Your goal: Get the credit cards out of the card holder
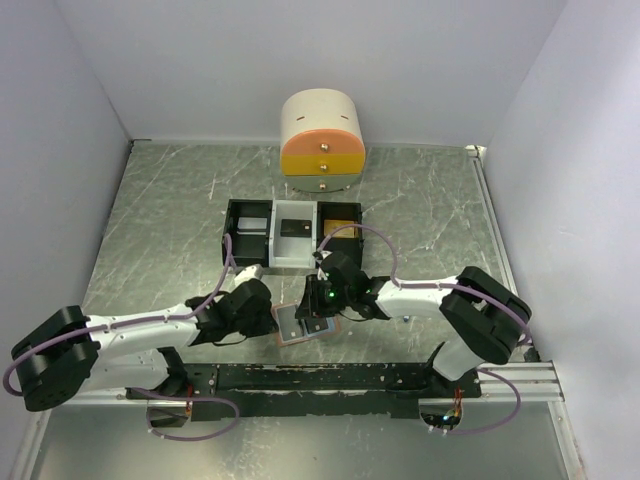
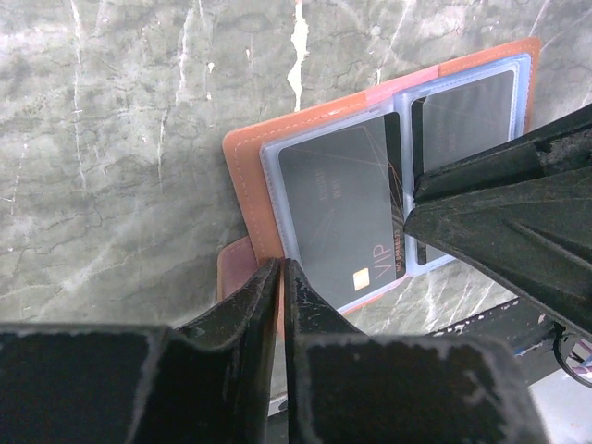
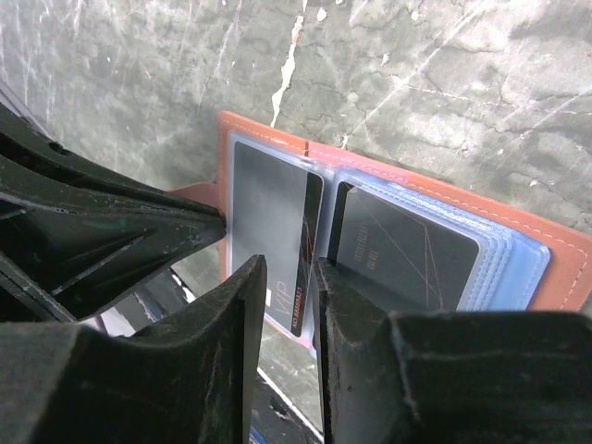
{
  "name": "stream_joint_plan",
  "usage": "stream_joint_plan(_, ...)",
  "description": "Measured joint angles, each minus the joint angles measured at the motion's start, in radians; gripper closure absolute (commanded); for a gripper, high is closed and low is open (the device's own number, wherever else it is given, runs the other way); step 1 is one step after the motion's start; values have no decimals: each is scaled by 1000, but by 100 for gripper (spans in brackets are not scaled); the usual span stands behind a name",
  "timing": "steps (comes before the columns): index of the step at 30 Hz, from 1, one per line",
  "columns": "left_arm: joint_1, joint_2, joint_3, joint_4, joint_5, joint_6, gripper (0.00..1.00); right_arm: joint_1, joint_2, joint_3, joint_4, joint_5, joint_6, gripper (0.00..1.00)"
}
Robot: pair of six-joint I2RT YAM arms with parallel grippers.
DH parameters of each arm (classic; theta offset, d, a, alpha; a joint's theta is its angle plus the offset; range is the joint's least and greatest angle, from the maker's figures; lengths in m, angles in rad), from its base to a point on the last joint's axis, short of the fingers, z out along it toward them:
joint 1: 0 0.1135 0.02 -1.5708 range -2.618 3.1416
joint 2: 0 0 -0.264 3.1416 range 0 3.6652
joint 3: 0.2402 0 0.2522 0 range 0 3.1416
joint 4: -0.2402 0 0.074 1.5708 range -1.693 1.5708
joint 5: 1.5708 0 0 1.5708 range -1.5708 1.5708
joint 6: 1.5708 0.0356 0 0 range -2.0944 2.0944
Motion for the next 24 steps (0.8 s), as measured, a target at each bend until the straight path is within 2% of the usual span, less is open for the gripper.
stream_joint_plan(17,-1,8,2,-4,-3,-10,82,1,-3,-21,28,32,45,78)
stream_joint_plan(20,-1,9,4,-5,-3,-10,78,1,13,-23,45,19,54,80)
stream_joint_plan(24,-6,6,15,-23,-8,-10,66,1,14,-26,45,25,58,81)
